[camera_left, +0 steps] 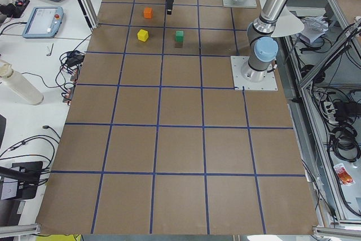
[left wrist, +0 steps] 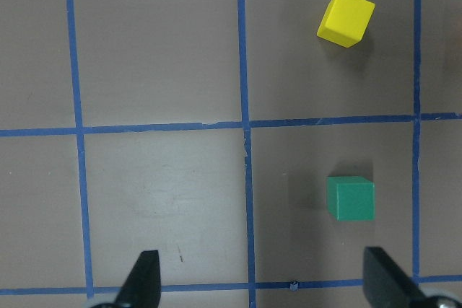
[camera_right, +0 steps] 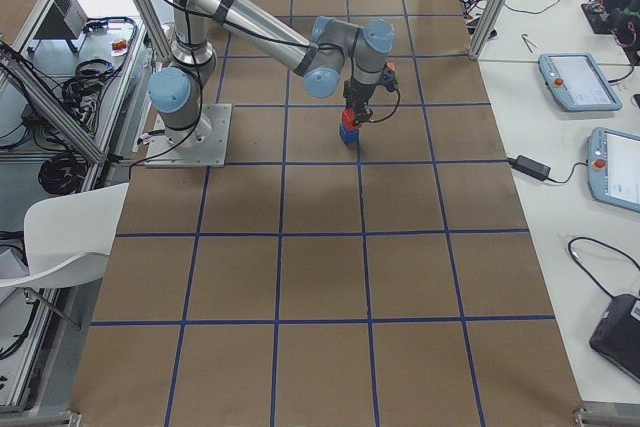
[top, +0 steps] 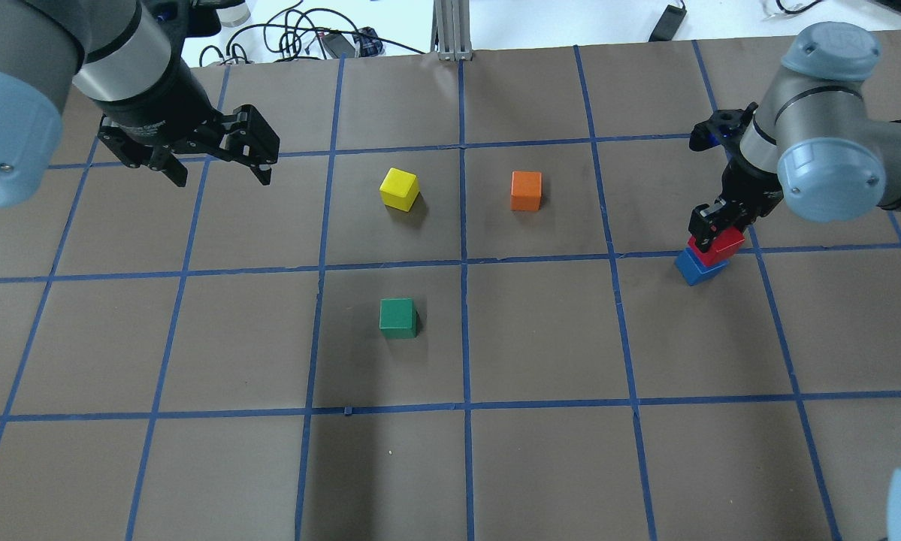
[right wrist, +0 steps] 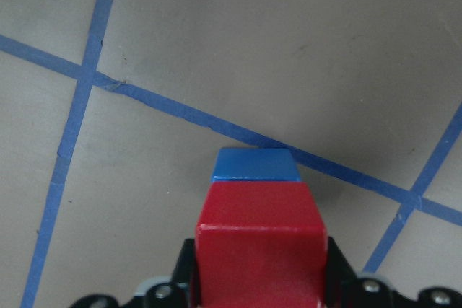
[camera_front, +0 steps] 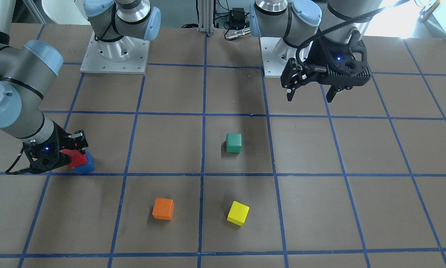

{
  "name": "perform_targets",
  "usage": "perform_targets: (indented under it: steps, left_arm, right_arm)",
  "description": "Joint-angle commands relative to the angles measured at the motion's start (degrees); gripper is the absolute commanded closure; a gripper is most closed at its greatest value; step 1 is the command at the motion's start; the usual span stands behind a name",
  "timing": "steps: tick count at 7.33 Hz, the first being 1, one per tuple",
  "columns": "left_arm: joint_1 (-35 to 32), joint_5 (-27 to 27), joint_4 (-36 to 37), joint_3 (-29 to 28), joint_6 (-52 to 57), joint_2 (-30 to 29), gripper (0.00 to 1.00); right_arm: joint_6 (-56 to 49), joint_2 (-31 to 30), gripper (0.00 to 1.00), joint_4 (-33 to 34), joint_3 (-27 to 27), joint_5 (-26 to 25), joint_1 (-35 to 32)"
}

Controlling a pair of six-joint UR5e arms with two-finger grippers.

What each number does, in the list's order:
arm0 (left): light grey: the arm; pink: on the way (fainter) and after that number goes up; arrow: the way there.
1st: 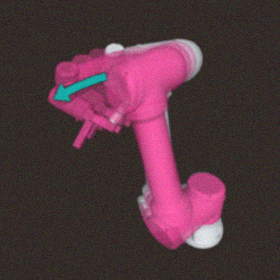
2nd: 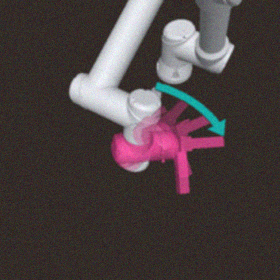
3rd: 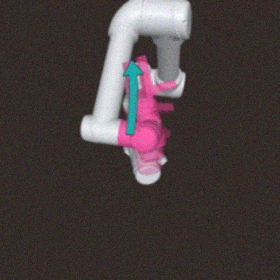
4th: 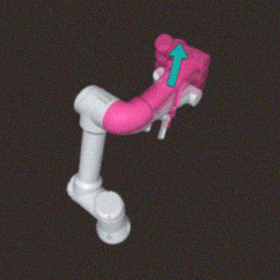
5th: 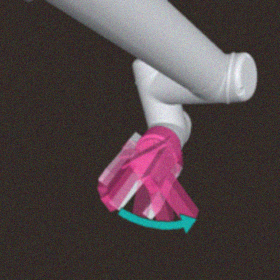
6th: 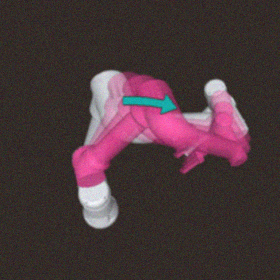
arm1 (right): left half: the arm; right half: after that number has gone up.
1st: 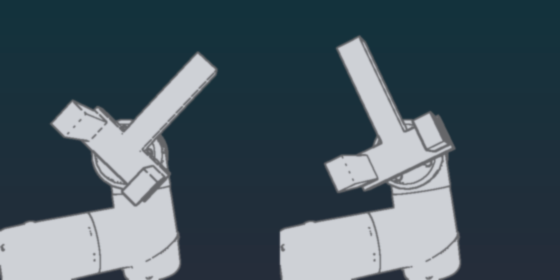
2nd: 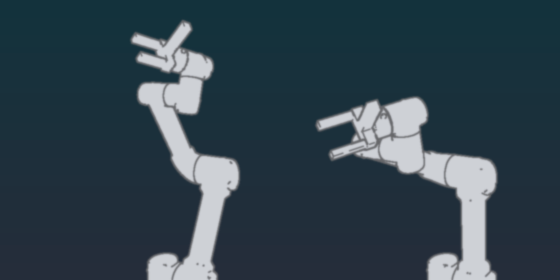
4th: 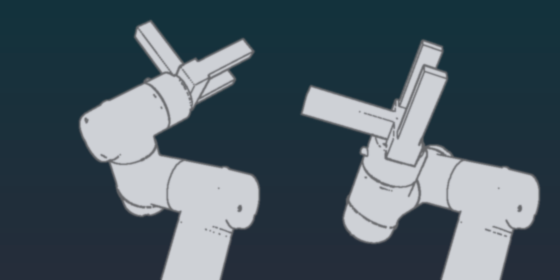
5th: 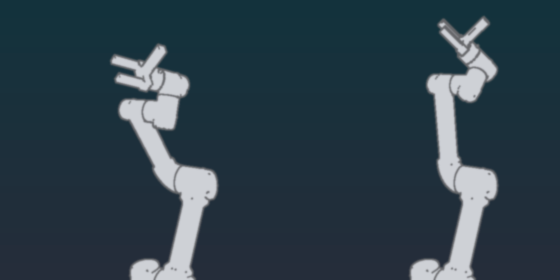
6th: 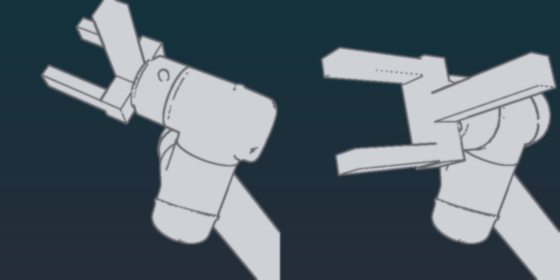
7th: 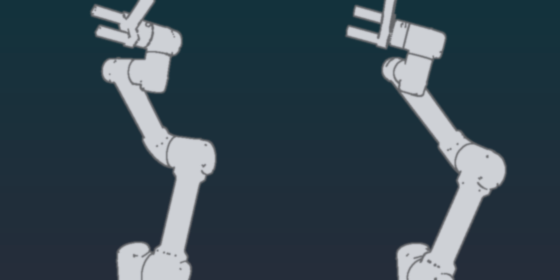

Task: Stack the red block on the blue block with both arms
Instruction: 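Lower the red cube onto the blue cube with the right gripper, then open the right gripper and raise it away from the stack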

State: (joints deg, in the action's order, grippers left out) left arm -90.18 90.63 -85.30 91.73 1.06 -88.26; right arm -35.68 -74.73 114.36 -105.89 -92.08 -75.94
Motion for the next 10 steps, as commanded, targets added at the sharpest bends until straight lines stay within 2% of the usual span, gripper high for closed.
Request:
perform_targets:
  steps: [1,3,4,6,8,10]
  left_arm:
    - [0.0,-0.02,0.05,-0.06,0.0,-0.08,0.0]
    - [0.0,-0.02,0.05,-0.06,0.0,-0.08,0.0]
    - [0.0,-0.02,0.05,-0.06,0.0,-0.08,0.0]
    - [0.0,-0.02,0.05,-0.06,0.0,-0.08,0.0]
    - [0.0,-0.02,0.05,-0.06,0.0,-0.08,0.0]
    - [0.0,-0.02,0.05,0.02,0.0,-0.08,0.0]
  right_arm:
    - [0.17,0.03,1.0,0.08,-0.81,-0.03,0.01]
    - [0.17,-0.06,1.0,0.08,-0.81,-0.03,0.01]
    - [0.09,-0.06,0.92,0.08,-0.81,-0.03,0.01]
    - [0.0,0.03,0.35,0.17,-0.9,-0.03,0.01]
    - [0.09,0.03,0.14,0.17,-0.9,-0.12,0.01]
    - [0.87,-0.06,0.0,0.08,-0.55,-0.12,0.01]
